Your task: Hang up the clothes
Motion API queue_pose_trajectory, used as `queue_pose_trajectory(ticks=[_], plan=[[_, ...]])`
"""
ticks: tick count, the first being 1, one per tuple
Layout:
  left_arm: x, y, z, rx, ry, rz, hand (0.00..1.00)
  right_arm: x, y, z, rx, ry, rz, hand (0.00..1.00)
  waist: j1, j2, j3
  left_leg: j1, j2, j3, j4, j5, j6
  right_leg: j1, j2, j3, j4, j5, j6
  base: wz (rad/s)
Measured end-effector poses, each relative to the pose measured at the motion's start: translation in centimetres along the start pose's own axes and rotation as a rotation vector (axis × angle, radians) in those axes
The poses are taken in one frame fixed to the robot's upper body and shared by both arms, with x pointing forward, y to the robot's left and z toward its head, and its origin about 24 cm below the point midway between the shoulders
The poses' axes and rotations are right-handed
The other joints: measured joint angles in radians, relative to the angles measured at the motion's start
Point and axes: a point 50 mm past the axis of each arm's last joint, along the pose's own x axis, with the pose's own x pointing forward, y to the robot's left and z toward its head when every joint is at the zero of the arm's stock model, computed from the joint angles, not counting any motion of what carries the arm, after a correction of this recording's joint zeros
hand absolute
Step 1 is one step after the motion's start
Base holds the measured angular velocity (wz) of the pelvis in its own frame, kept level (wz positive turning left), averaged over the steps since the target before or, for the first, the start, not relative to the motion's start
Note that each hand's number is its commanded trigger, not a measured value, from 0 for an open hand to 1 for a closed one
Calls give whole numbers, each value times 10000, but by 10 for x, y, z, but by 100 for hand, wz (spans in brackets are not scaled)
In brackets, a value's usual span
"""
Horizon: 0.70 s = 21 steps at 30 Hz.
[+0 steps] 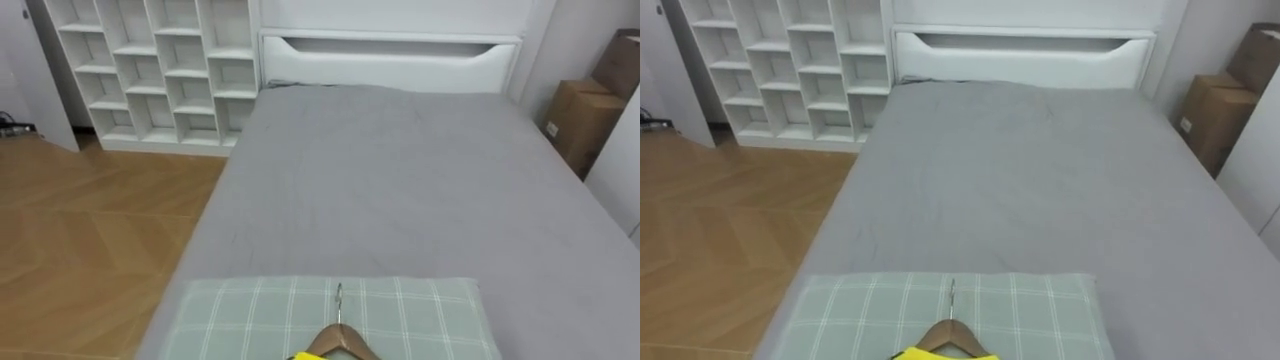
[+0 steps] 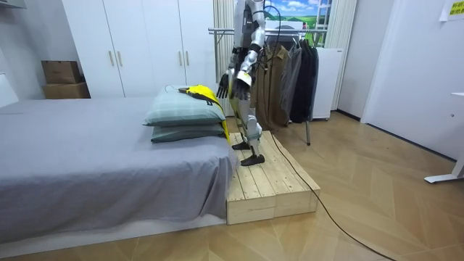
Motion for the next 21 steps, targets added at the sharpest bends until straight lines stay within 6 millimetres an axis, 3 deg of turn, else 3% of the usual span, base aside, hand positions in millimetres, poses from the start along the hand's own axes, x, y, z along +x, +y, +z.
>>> queue_pose_trajectory(ticks=[10,21], plan=[[-3,-10,66,995,-4255,-60,0,0,-1,3,-348,-118,159,0,-171,-37,-7,11,-38,52,56,8,15,-38,-18,134,-6,-6,10,-2],[-19,-20,105,2552,-7373,-488,0,0,0,5,-308,-131,439,0,-364,-123,-52,40,-43,55,2,11,20,-41,-18,216,-14,-7,13,0]])
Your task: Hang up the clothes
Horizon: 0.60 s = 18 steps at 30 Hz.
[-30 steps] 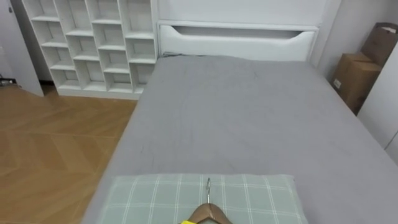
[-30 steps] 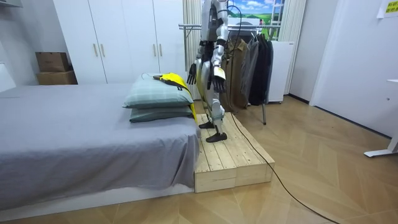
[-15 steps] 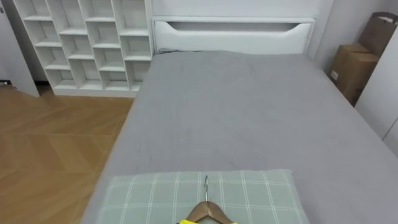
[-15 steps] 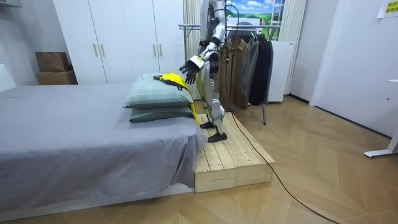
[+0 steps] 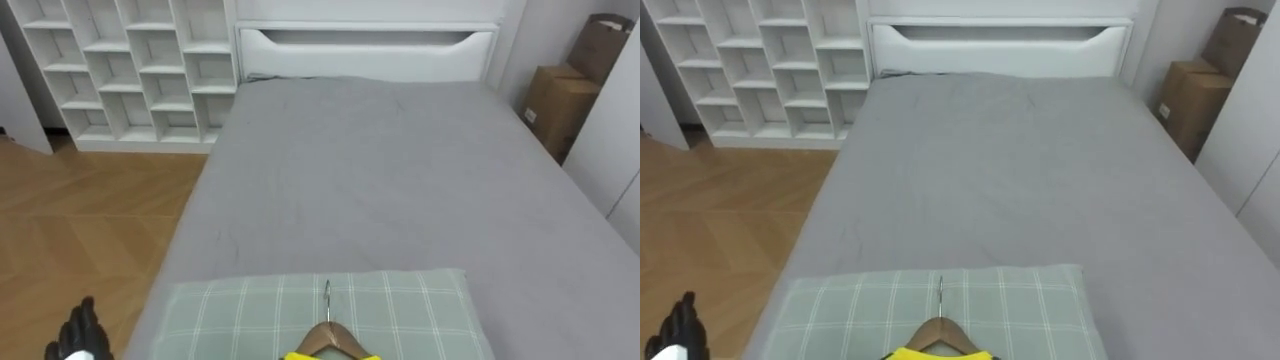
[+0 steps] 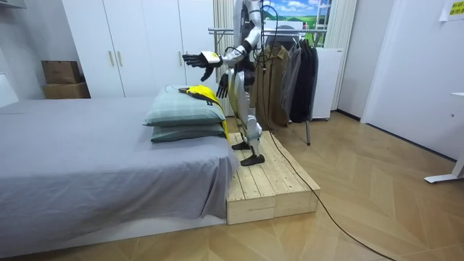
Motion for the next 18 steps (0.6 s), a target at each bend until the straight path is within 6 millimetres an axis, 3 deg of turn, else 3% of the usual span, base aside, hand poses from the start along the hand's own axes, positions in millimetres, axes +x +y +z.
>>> queue_pose_trajectory(ticks=[5,18], plan=[[-1,-8,13,226,-672,-924,0,0,0,0,-4,-11,50,0,-45,21,4,117,4,193,-3,6,10,30,3,198,3,1,1,-11],[-13,-23,22,389,-1233,-2151,0,-1,-5,2,40,-90,-17,0,-178,141,21,54,6,297,-37,4,13,-121,10,277,34,9,12,-2]])
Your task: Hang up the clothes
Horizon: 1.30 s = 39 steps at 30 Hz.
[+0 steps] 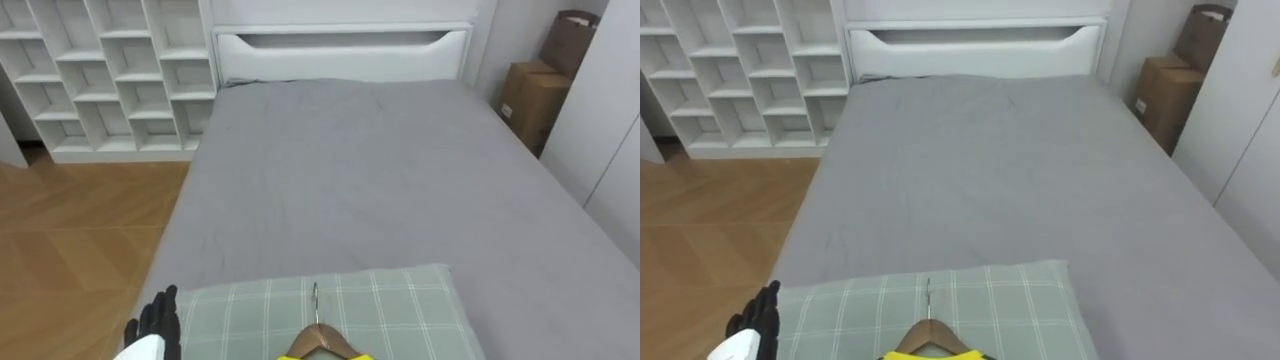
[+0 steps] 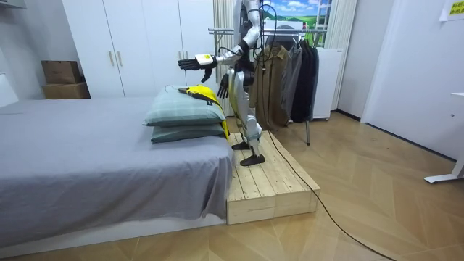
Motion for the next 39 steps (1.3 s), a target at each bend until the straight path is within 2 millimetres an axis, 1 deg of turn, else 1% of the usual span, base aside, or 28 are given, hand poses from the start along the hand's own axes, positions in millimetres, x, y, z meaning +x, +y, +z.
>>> queue_pose_trajectory(ticks=[7,14,27,30,32,39], plan=[[-10,-7,-8,431,124,-774,0,0,-1,0,-130,-18,-9,0,16,-2,-9,-14,-2,16,2,1,0,-12,0,7,-11,1,2,0],[-20,-14,-18,602,539,-1489,0,0,-2,0,-133,-39,-24,0,4,-60,14,-16,-2,14,5,1,0,-2,-1,15,-20,1,3,0],[-23,-18,-23,684,740,-1698,0,-1,-5,0,-67,-35,-299,0,-55,-88,34,65,-2,35,12,1,1,80,-5,14,-19,1,3,0],[-24,-20,-27,782,893,-1860,0,-1,-6,-1,-7,-40,-320,0,-129,-105,41,63,2,79,6,1,1,72,-6,21,-19,1,3,0],[-27,-22,-31,858,1039,-2016,0,-1,-6,0,2,-58,-325,0,-261,-111,38,63,2,86,1,1,1,72,-5,25,-18,1,3,0],[-25,-25,-32,929,1191,-2206,0,-1,-7,-1,61,-50,-359,0,-337,-164,39,82,2,128,3,2,1,76,-4,76,-15,1,3,0]])
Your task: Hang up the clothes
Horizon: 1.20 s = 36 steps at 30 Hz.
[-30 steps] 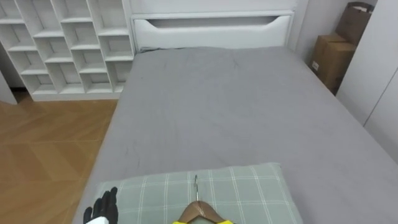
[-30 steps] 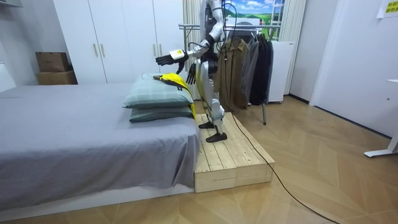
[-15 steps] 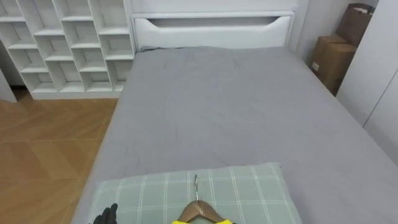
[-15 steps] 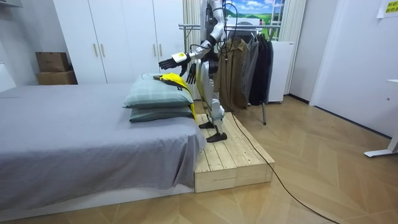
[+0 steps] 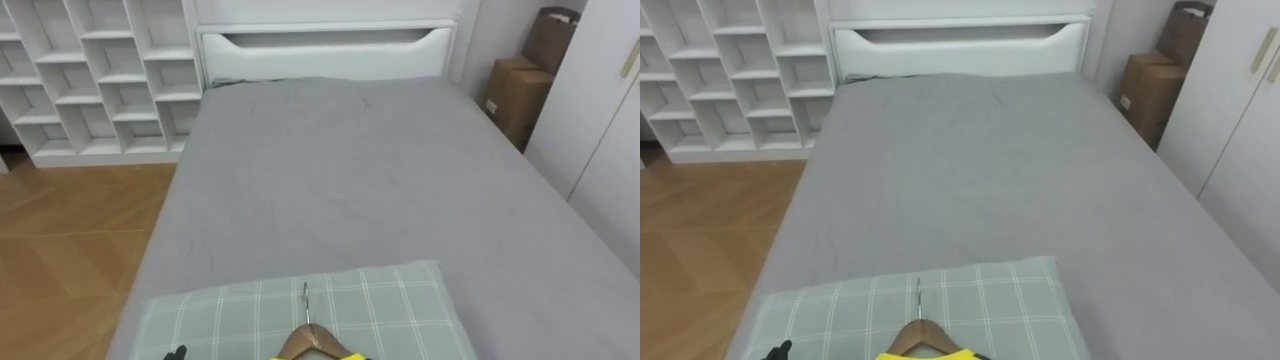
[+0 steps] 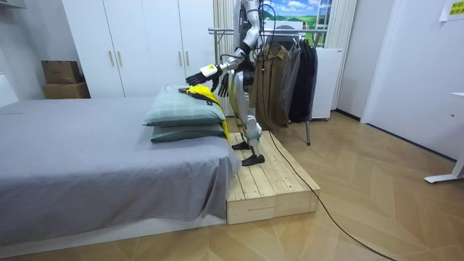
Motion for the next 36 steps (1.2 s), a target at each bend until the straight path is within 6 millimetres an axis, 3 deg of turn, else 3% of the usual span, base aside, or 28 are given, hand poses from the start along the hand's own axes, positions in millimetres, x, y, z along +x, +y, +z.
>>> queue_pose_trajectory(ticks=[16,29,36], plan=[[4,-2,-1,228,255,-327,0,0,-1,0,137,-77,-161,0,-239,33,8,-6,4,95,-13,0,1,-57,4,138,8,5,7,0],[21,11,15,445,-337,341,0,-3,-3,-5,605,-156,-284,0,-259,32,-8,-40,10,239,-59,0,1,-184,13,242,11,6,9,-2],[22,8,11,668,34,214,0,-4,-5,-9,745,-59,-408,0,-474,-111,-67,-78,12,294,-53,1,1,-214,4,269,16,6,9,0]])
